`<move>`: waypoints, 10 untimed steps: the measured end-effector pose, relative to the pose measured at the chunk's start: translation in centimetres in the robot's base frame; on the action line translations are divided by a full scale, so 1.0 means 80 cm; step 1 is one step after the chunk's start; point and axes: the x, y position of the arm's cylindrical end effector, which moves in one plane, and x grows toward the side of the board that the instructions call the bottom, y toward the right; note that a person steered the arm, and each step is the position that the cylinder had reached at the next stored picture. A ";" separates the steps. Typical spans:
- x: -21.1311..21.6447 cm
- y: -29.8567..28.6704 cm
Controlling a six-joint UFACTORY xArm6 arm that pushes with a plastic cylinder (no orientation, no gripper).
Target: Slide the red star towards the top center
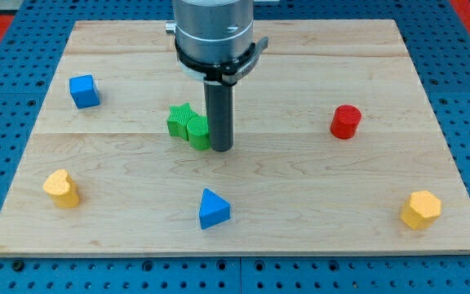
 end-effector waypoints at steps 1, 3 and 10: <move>-0.001 0.014; -0.029 0.071; -0.208 0.063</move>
